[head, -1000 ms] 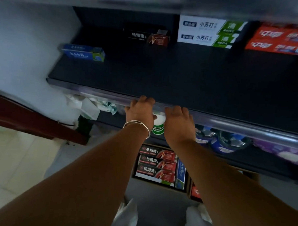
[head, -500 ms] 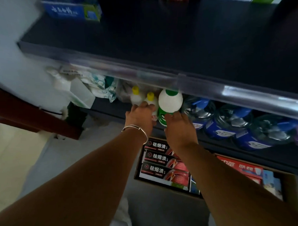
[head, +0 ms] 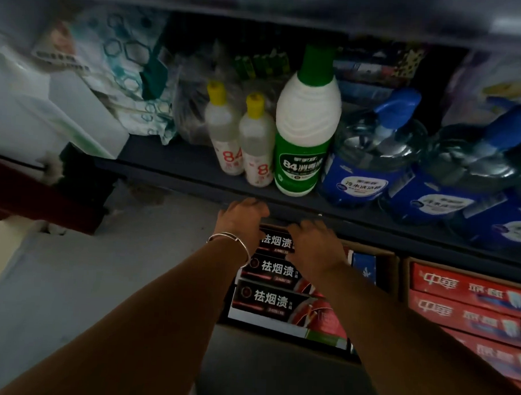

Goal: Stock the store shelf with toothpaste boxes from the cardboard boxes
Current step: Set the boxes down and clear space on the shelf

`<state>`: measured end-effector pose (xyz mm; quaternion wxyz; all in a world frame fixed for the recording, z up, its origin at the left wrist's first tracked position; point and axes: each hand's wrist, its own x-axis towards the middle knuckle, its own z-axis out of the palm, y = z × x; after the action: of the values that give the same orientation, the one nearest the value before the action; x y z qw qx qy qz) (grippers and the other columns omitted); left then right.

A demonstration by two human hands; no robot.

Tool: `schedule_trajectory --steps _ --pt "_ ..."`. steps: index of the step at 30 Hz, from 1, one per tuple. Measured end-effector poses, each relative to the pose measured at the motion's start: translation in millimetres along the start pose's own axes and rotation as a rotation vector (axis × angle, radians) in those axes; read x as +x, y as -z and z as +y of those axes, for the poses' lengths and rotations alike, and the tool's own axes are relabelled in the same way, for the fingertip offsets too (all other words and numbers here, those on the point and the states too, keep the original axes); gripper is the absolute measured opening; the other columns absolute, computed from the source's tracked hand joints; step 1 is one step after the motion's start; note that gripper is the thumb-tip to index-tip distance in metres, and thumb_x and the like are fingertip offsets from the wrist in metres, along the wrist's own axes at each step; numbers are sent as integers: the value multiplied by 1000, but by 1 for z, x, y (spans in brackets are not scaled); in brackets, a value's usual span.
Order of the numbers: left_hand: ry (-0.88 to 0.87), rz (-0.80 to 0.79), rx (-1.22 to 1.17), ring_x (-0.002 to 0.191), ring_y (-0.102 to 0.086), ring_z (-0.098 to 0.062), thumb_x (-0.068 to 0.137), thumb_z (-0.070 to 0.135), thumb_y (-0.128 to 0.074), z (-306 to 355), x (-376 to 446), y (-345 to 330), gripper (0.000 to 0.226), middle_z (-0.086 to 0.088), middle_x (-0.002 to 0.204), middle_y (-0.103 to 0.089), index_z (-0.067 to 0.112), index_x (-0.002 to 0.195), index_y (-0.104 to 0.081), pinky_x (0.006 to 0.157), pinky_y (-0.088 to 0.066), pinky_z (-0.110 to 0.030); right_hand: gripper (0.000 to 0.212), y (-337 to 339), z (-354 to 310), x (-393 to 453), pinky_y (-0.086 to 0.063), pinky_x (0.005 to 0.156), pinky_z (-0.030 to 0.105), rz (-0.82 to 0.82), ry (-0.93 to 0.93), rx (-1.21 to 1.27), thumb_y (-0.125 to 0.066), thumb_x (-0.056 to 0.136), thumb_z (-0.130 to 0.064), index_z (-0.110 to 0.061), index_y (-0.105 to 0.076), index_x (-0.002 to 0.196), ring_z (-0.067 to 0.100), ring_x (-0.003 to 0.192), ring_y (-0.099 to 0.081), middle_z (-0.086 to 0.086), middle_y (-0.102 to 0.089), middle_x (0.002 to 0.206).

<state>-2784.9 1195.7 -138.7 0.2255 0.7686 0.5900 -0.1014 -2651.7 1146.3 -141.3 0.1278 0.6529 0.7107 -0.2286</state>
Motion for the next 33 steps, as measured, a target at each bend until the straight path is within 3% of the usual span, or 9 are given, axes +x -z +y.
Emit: schedule_trajectory --steps 14,23,33 --pt "-123 -27 71 121 -42 -22 84 27 -65 -8 21 -33 39 0 127 -49 26 121 -54 102 -38 -40 41 -21 21 17 -35 104 38 -21 -15 -143 -55 89 -26 -13 -50 128 26 121 -43 9 -49 130" --pt "-173 2 82 119 -42 -20 83 29 -66 -4 19 -42 41 3 122 -51 28 122 -55 100 -38 -35 52 -27 35 10 -31 105 38 -71 -4 -159 -64 83 -32 -15 -46 129 24 123 -43 6 -50 130" --pt "-216 40 108 117 -42 -18 82 32 -67 -7 -1 -41 37 4 121 -49 26 117 -57 100 -36 -33 62 -25 36 -4 -37 102 43 27 -80 -76 -64 81 -31 -9 -39 132 27 123 -36 11 -41 132"
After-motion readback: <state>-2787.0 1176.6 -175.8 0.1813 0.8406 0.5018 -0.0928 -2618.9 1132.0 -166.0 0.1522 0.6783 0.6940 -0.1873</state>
